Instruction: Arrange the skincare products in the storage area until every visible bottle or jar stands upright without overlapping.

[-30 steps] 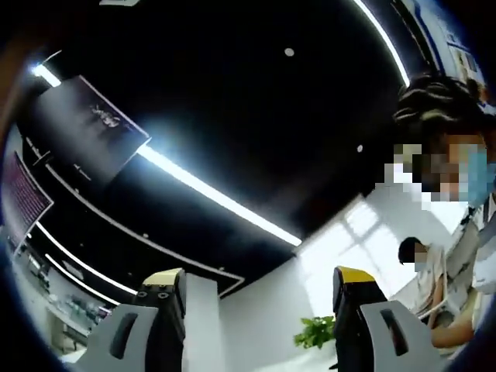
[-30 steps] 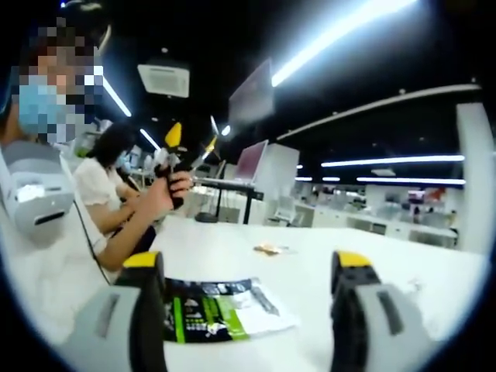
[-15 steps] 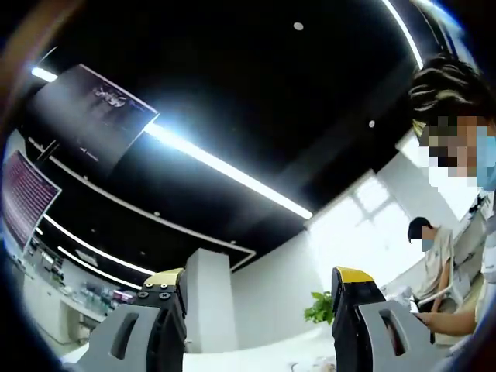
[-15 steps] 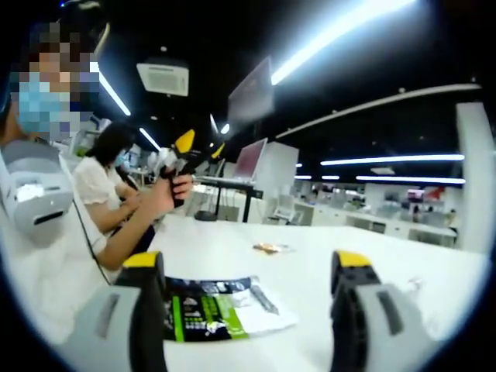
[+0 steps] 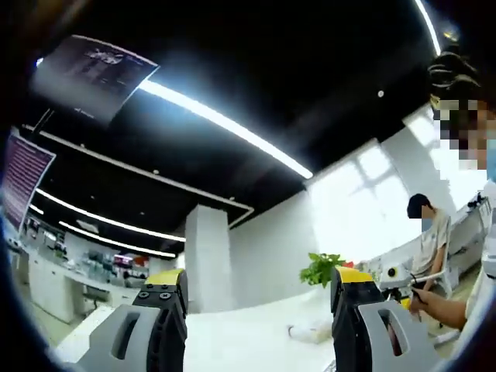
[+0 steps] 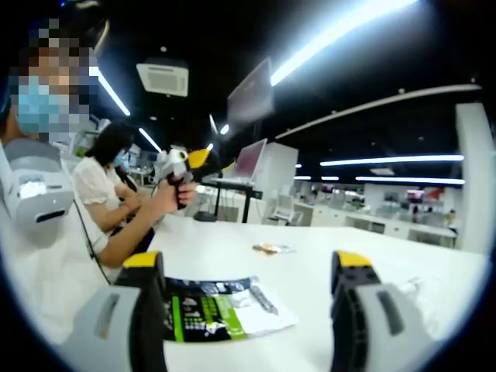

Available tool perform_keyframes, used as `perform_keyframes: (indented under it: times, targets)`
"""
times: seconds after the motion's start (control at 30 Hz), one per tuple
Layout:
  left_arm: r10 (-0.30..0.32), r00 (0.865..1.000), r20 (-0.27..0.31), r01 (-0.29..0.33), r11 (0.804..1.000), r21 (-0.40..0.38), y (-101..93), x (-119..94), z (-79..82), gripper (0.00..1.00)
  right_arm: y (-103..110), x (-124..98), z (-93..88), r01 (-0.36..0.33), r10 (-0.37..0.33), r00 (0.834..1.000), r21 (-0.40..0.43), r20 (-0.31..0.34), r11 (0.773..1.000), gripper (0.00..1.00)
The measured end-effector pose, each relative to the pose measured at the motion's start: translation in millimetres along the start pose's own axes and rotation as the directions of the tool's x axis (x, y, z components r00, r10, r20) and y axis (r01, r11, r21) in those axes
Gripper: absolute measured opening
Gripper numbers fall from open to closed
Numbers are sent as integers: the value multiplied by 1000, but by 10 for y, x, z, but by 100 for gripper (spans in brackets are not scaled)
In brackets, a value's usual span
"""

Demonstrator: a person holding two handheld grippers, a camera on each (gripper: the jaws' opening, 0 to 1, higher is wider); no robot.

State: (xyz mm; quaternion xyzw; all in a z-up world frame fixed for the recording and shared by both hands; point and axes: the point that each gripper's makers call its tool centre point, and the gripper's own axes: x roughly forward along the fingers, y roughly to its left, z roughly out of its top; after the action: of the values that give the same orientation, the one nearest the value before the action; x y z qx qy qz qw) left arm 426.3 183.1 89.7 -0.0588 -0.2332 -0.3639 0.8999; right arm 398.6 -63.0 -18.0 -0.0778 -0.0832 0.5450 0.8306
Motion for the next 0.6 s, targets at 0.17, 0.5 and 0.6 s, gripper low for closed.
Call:
perform_keyframes:
  times: [0.17,0.5,0.6]
  targets:
    - [-13,998,-62,15,999,30,-27,136,-44,77,-4,-3,1,-1,1,1000,0,0,1000,89]
    - [-102,985,-140,111,992,56,-111,505,-119,78,-2,-9,1,-2,2,1000,0,2,1000,89]
    - [-94,982,-161,103,993,48,-28,594,-218,80,-5,-10,-1,-1,1,1000,3,2,1000,89]
